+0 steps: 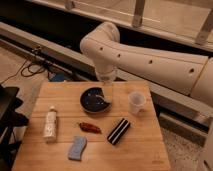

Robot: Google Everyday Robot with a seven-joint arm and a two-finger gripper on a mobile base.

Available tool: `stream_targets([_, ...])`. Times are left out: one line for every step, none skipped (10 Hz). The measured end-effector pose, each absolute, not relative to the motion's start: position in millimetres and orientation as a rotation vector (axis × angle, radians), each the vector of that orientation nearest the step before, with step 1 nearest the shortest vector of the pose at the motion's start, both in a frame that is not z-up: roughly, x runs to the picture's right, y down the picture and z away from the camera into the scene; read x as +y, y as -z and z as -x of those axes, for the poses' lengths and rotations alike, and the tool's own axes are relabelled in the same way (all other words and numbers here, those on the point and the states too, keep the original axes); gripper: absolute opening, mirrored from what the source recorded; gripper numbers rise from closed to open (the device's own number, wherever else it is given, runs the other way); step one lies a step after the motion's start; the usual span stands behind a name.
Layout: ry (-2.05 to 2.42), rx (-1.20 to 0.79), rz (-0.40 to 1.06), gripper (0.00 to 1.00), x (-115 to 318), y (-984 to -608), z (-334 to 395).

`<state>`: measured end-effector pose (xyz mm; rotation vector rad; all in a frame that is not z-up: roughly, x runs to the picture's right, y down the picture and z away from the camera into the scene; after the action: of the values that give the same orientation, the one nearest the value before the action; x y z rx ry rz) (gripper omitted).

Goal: Place the pepper in the ceramic cup

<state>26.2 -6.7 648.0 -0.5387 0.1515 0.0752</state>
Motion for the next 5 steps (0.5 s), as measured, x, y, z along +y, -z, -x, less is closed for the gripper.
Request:
stream_targets([-0.069,0.157,0.532,0.80,-7.8,-647.5,-26.7])
stream_targets([-0.063,0.150,0.523,0.80,-6.5,-649.1,-24.2])
stream_targets([-0.061,0.133,0.519,0.80,-2.2,-653.6,-16.4])
stream_targets([-0.066,0.109,0.519,0.80,7.0,-662.1,-3.2])
stream_targets([-0.071,0.082,0.523,0.80,21.0,-673.2,9.8])
